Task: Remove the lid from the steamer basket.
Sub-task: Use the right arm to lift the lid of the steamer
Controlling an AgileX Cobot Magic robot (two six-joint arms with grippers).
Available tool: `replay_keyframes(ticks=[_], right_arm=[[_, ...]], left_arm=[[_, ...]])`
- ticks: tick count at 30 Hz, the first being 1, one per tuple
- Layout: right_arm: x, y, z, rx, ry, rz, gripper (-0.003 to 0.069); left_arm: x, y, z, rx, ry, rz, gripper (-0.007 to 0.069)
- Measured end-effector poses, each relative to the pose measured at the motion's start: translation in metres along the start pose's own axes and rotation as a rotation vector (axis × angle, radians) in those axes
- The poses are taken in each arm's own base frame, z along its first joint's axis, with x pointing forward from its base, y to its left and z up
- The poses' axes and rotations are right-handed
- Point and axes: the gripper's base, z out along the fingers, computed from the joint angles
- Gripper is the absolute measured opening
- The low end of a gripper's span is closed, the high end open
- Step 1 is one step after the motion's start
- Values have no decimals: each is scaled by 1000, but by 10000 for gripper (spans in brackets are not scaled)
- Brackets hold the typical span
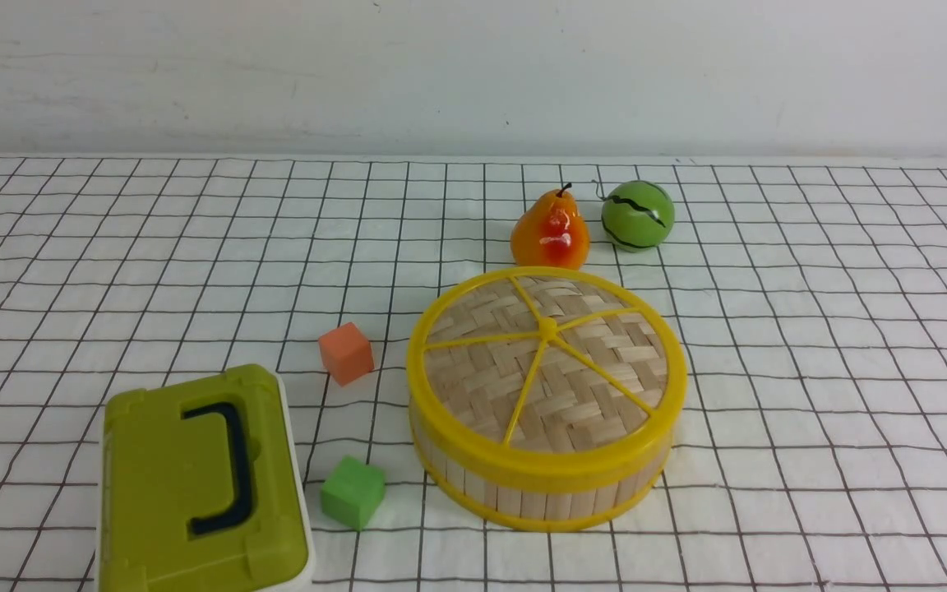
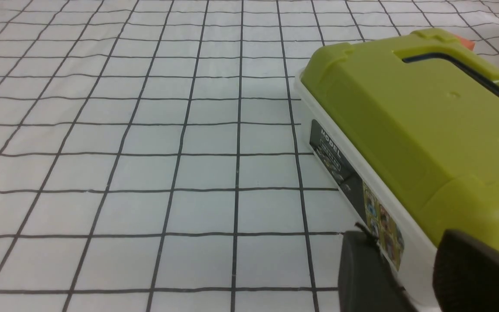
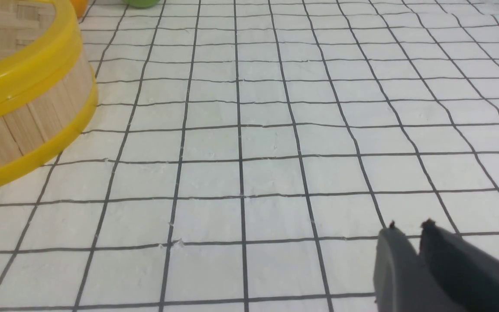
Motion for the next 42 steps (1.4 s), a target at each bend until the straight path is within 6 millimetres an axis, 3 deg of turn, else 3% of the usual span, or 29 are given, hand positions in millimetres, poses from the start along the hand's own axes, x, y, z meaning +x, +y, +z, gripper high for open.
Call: replay_keyframes(ticks=[21, 25, 28, 30, 33, 42], right_arm=[[0, -1, 0, 6, 0, -9, 113], [-1, 5, 0, -58, 1, 244, 115], [-2, 16, -1, -185, 35, 793, 119], [-4, 20, -1, -229, 52, 969, 121], [-6, 21, -2, -255, 53, 1058, 123], [-8, 21, -3, -259, 29, 982, 129]], left_arm=[[0, 0, 0, 0, 0, 0, 239], [0, 0, 0, 0, 0, 0, 239], [0, 0, 0, 0, 0, 0, 239], [0, 0, 0, 0, 0, 0, 239], [0, 0, 0, 0, 0, 0, 239], [0, 0, 0, 0, 0, 0, 239]])
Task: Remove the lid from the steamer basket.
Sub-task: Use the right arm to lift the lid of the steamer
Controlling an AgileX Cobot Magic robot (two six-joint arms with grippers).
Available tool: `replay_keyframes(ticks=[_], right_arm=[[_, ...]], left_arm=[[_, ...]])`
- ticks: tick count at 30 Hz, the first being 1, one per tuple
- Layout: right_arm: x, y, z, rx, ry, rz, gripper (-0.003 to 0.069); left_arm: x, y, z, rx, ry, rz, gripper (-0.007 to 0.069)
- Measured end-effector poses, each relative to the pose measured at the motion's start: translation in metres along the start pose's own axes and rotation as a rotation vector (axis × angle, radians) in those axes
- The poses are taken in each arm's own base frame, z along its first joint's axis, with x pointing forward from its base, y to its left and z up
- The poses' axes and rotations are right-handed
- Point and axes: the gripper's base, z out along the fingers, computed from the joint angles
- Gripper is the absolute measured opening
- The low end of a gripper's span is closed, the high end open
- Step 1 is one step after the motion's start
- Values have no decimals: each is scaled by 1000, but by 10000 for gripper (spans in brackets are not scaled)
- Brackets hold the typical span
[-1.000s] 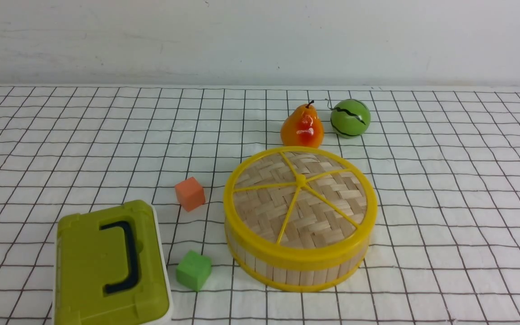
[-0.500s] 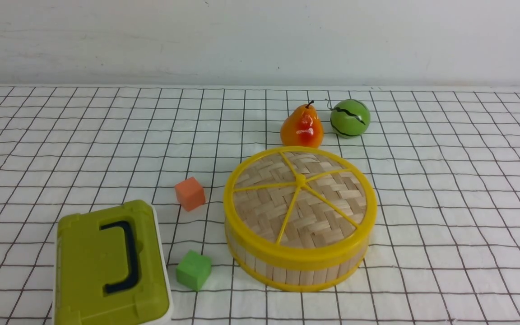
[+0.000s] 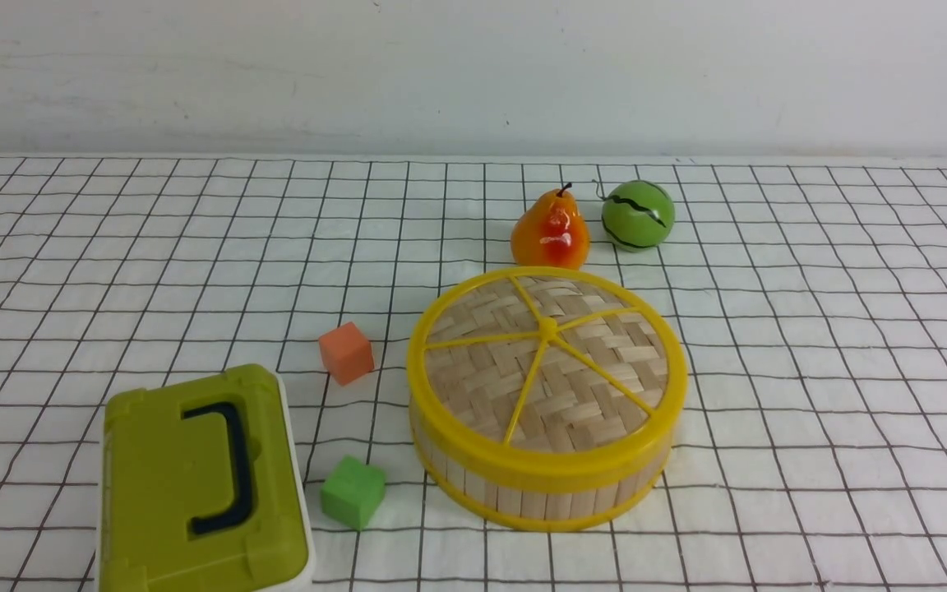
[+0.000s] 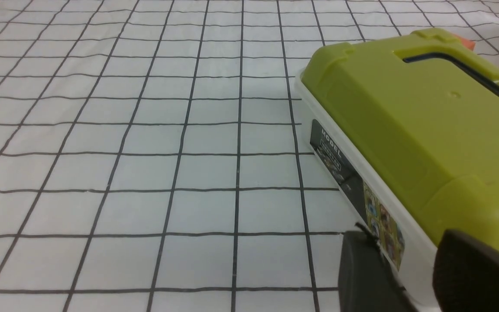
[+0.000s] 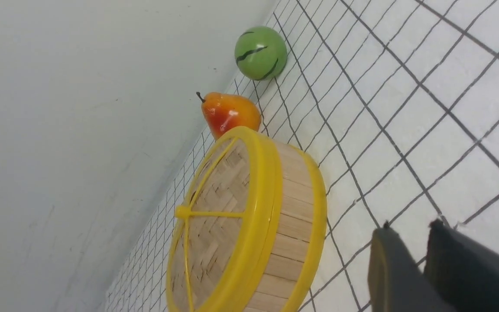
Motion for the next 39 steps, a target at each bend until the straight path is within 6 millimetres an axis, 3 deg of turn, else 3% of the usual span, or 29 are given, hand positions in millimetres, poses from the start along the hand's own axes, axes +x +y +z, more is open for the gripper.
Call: replay_keyframes(ticks=[3, 8, 12, 13, 16, 19, 26, 28, 34, 39], right_arm=[[-6, 14, -5, -36, -16, -116, 131], [-41, 90, -37, -159, -165, -632, 92], [-67, 146, -40, -95, -55, -913, -13], [-68, 148, -39, -85, -32, -927, -15], [-85, 183, -23, -21, 197, -1074, -22], [-93, 201, -6, 3, 428, -1144, -22], [-92, 219, 33, -23, 754, -1214, -19], [-85, 225, 59, -18, 866, -1278, -17], [-64, 238, 105, 15, 983, -1359, -13], [-32, 255, 161, 20, 1076, -1388, -10]], left_arm=[[0, 0, 0, 0, 0, 0, 239], [0, 0, 0, 0, 0, 0, 239], [0, 0, 0, 0, 0, 0, 239], [0, 0, 0, 0, 0, 0, 239], [0, 0, 0, 0, 0, 0, 239], [0, 0, 0, 0, 0, 0, 239], [0, 0, 0, 0, 0, 0, 239], [0, 0, 0, 0, 0, 0, 239], [0, 0, 0, 0, 0, 0, 239], [0, 0, 0, 0, 0, 0, 239]])
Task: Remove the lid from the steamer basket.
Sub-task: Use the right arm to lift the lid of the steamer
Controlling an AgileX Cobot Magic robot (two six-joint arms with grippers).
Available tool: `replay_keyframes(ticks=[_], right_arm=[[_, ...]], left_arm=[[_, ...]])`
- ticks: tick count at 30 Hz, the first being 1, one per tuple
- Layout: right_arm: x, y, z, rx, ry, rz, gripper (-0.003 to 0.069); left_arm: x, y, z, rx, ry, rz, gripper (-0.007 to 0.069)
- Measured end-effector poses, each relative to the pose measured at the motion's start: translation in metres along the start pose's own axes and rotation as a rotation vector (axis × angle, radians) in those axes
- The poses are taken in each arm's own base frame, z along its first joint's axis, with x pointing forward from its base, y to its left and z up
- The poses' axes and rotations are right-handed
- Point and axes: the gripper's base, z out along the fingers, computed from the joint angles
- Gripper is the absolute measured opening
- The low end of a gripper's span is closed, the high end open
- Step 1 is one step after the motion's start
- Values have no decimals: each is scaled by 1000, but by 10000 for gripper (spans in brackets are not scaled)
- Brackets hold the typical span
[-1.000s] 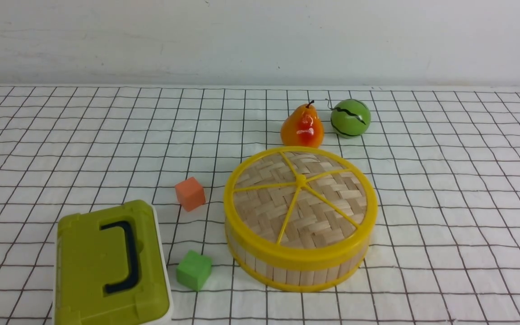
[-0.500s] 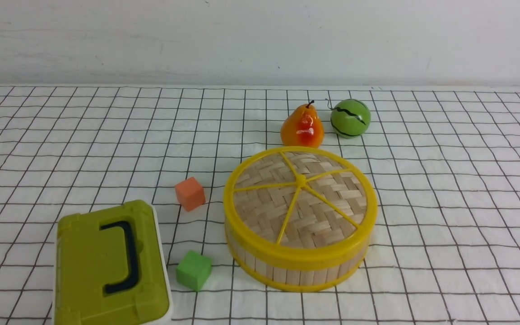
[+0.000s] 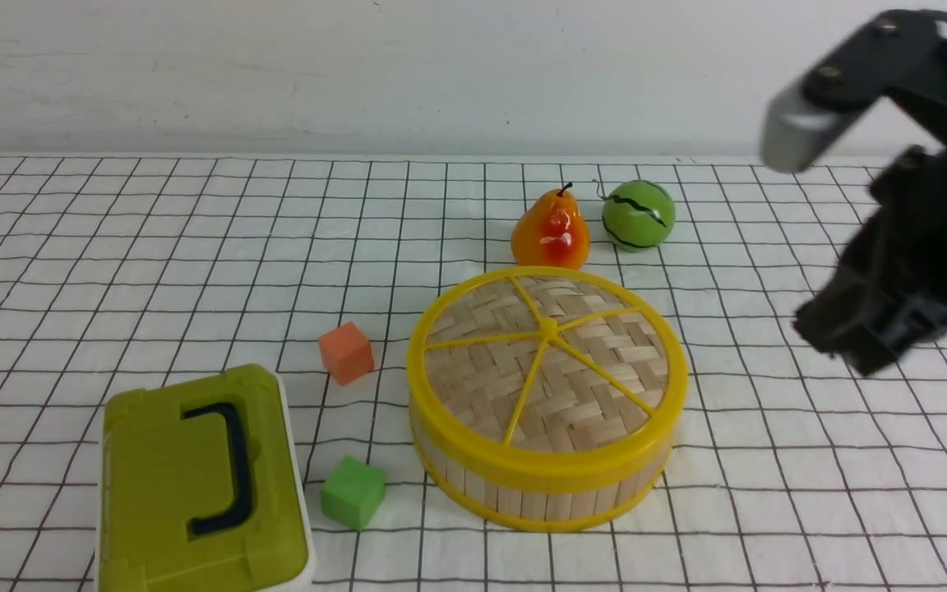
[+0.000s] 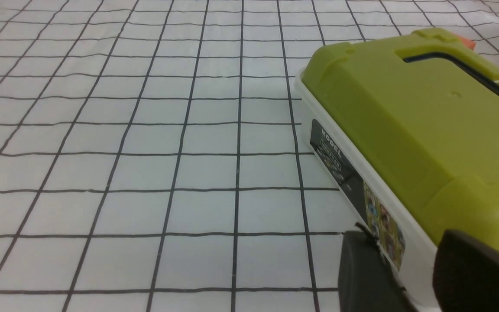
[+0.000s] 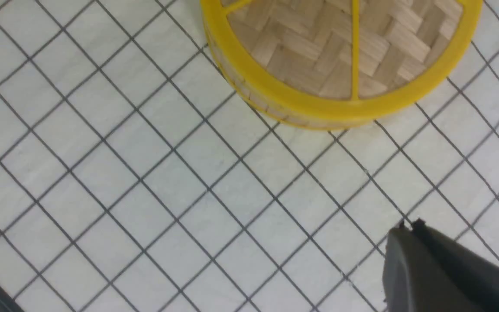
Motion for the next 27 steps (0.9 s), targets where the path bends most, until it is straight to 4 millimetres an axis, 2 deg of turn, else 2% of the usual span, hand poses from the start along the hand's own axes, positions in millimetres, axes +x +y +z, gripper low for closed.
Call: replay_keyframes(ticks=[3, 4, 6, 7, 8, 9, 10, 14, 15, 16, 19, 20, 23, 27], right_arm=[[-25, -1, 21, -15, 18, -8, -3], [-25, -1, 24, -18, 25, -9, -2], [-42, -4, 47, -31, 52, -12, 15], [-44, -4, 48, -31, 50, -13, 18], [-49, -6, 57, -33, 63, -11, 31], [-56, -10, 74, -35, 83, -6, 67], [-58, -10, 75, -34, 78, -6, 71], [-75, -20, 112, -17, 48, 25, 223], [-76, -20, 114, -15, 41, 26, 230], [-80, -22, 124, -6, 13, 30, 288], [-86, -26, 141, 3, -21, 36, 363], [-86, -26, 142, 4, -27, 37, 366], [-88, -29, 163, 4, -34, 49, 390], [-88, -31, 182, -4, -21, 74, 365]], left_arm=[[0, 0, 0, 0, 0, 0, 239], [0, 0, 0, 0, 0, 0, 239], [0, 0, 0, 0, 0, 0, 239], [0, 0, 0, 0, 0, 0, 239], [0, 0, 0, 0, 0, 0, 239], [0, 0, 0, 0, 0, 0, 239], [0, 0, 0, 0, 0, 0, 239], [0, 0, 0, 0, 0, 0, 239], [0, 0, 0, 0, 0, 0, 239], [0, 0, 0, 0, 0, 0, 239], [0, 0, 0, 0, 0, 0, 239], [0, 0, 0, 0, 0, 0, 239], [0, 0, 0, 0, 0, 0, 239], [0, 0, 0, 0, 0, 0, 239]])
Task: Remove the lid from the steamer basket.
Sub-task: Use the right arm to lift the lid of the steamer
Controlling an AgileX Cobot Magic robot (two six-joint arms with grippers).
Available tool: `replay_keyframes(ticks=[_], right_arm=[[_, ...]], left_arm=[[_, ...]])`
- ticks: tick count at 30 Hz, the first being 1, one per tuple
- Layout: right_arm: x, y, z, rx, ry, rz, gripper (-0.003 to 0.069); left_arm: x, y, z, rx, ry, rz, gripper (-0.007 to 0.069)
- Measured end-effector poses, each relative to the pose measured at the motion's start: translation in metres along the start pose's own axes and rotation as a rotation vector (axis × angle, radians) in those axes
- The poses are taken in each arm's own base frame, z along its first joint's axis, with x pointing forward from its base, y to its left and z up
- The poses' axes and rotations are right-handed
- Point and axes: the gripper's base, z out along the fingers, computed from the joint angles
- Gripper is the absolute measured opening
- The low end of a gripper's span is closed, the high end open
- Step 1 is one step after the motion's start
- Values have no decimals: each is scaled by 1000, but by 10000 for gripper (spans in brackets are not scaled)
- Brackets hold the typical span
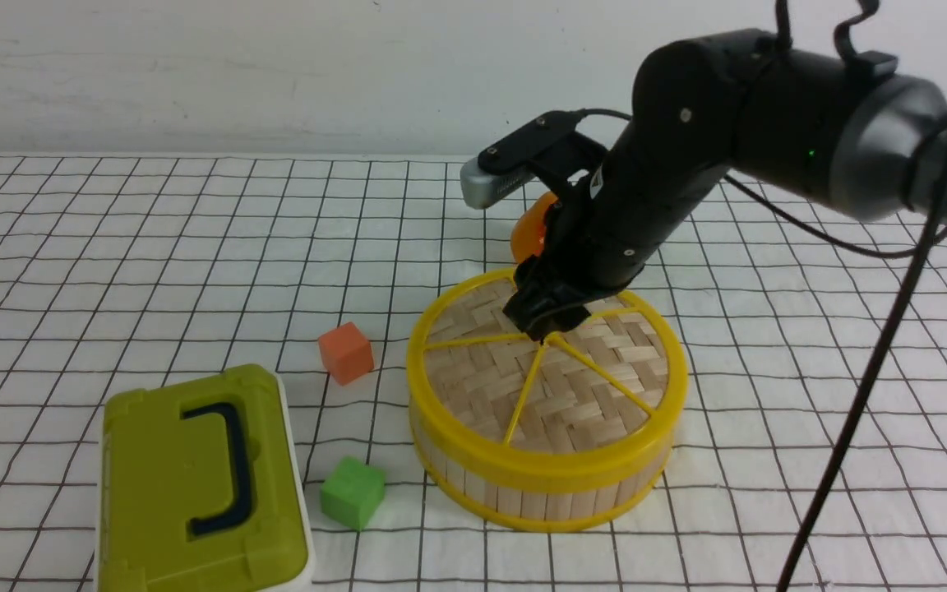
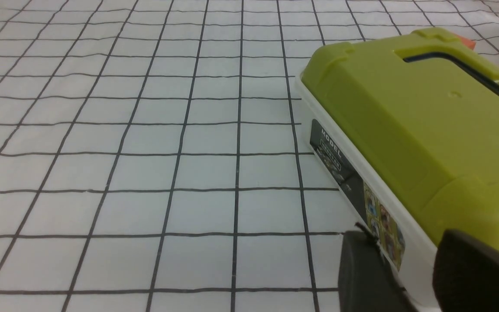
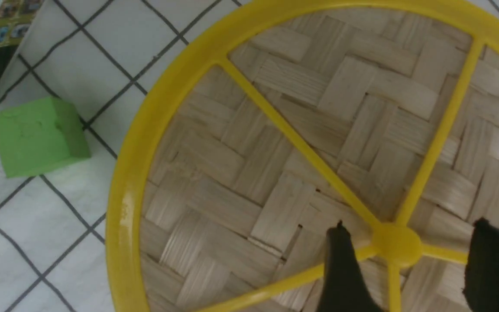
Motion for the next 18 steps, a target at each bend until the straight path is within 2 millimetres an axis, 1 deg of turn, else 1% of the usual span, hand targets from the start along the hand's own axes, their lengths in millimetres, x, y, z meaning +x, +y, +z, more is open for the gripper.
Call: replay_keyframes(ticks=[4, 6, 7, 9, 10, 15, 17, 18], right_arm=[[1, -2, 13, 0, 12, 11, 295], [1, -2, 13, 3, 13, 9, 223], [1, -2, 13, 4, 12, 11, 199], [1, -2, 13, 7, 11, 13, 116], [0, -2, 12, 7, 10, 18, 97], [0, -2, 12, 7, 11, 31, 102], [0, -2, 5, 12, 12, 24, 102], [0, -1, -2, 15, 10, 20, 102]], left_arm=[[0, 0, 0, 0, 0, 0, 239], [0, 0, 0, 0, 0, 0, 239], [0, 0, 0, 0, 0, 0, 239], [0, 0, 0, 0, 0, 0, 239], [0, 0, 0, 0, 0, 0, 239], [0, 0, 0, 0, 0, 0, 239], [0, 0, 0, 0, 0, 0, 239], [0, 0, 0, 0, 0, 0, 239]])
